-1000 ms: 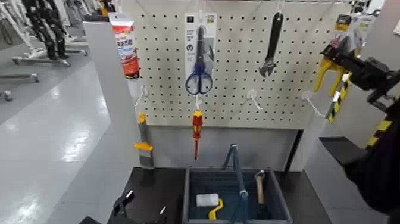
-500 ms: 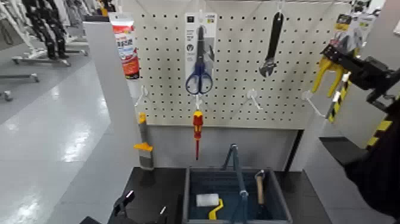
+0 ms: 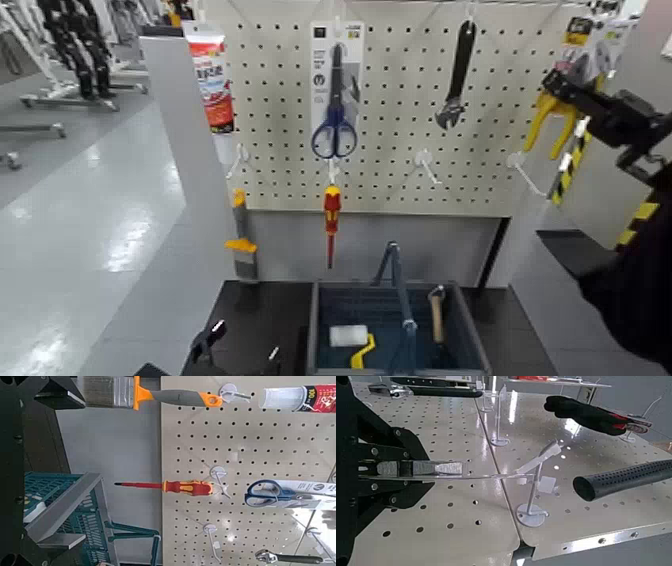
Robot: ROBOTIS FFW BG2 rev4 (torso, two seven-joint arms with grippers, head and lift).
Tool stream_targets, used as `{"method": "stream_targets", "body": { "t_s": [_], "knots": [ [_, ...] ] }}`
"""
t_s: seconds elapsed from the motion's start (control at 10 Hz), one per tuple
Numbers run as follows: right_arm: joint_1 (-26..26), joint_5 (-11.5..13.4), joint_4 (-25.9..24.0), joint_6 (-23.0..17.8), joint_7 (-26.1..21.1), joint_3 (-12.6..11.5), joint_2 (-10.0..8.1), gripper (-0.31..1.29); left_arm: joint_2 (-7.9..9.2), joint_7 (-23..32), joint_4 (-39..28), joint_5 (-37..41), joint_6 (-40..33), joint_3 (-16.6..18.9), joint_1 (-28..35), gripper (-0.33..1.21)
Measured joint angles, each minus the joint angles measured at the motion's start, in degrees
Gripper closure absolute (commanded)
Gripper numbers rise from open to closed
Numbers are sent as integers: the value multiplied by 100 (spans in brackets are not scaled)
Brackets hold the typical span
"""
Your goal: Put the yellow pliers into the crate.
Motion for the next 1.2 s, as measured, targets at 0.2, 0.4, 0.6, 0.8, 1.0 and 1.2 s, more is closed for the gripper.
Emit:
{"method": "stream_targets", "body": {
  "t_s": [0.2,0.4,0.6,0.8,1.0,1.2],
  "knots": [
    [125,0,-338,19,-15,-73,26,122,0,0,0,8,0,6,13,13],
    [305,-3,-821,87,-49,-161,68,122,0,0,0,11,0,7,20,13],
    [462,-6,-1207,147,-93,-178,110,122,-1,0,0,16,0,2,25,13],
    [651,-30,-1469,162,-140,-180,192,122,-1,9,0,17,12,-4,26,13],
    [932,-75,-1739,187,-204,-209,342,122,8,43,0,18,25,-29,26,13],
    [1219,-79,-1983,232,-222,-207,551,122,25,112,0,18,25,-67,23,13]
  ]
}}
